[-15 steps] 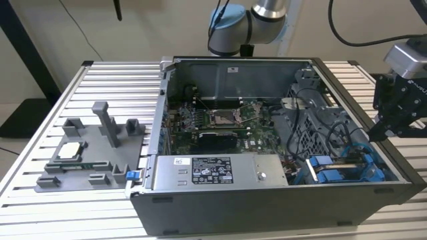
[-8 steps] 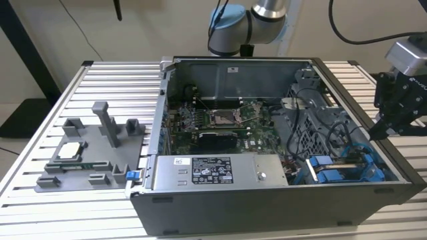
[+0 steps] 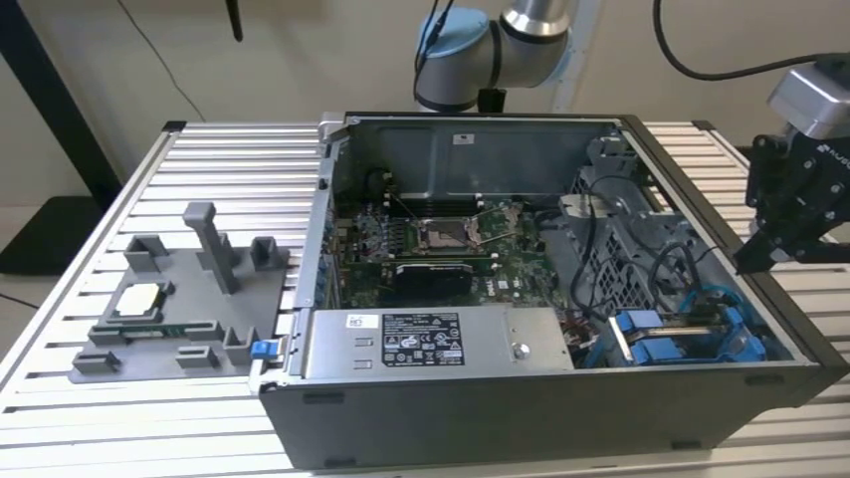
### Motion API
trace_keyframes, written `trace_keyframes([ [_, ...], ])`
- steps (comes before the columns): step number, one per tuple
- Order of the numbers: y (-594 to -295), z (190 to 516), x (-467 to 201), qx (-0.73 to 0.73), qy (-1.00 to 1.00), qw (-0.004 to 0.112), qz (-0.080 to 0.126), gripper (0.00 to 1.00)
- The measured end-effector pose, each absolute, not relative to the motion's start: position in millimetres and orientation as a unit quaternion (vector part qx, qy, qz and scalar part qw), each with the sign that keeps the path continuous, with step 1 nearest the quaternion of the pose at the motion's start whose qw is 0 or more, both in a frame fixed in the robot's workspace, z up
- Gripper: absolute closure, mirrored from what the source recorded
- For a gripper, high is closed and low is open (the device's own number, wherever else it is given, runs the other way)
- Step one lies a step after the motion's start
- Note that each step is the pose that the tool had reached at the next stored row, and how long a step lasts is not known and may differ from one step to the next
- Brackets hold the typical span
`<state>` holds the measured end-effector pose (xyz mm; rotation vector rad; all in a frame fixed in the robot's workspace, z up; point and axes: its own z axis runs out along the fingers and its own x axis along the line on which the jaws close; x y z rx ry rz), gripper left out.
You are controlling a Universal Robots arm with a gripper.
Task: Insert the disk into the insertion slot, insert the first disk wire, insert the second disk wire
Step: 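Insert the second disk wire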
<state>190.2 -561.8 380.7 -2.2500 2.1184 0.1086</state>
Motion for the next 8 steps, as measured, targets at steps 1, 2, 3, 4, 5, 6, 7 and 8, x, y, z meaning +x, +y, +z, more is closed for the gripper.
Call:
trace_keyframes([
  [1,-561.7,381.7,188.8,-0.727,0.685,0.025,0.035,1.00],
  [2,-561.6,382.7,187.3,-0.727,0.685,0.026,0.034,1.00],
  [3,-561.3,383.4,185.7,-0.727,0.685,0.026,0.034,1.00],
  [4,-560.9,384.1,184.1,-0.727,0.685,0.027,0.033,1.00],
  [5,-560.4,384.7,182.3,-0.727,0.685,0.028,0.032,1.00],
  [6,-559.8,385.1,180.5,-0.727,0.685,0.029,0.031,1.00],
  [7,-559.0,385.4,178.5,-0.727,0.685,0.030,0.030,1.00],
  [8,-558.2,385.8,176.5,-0.727,0.685,0.031,0.029,1.00],
])
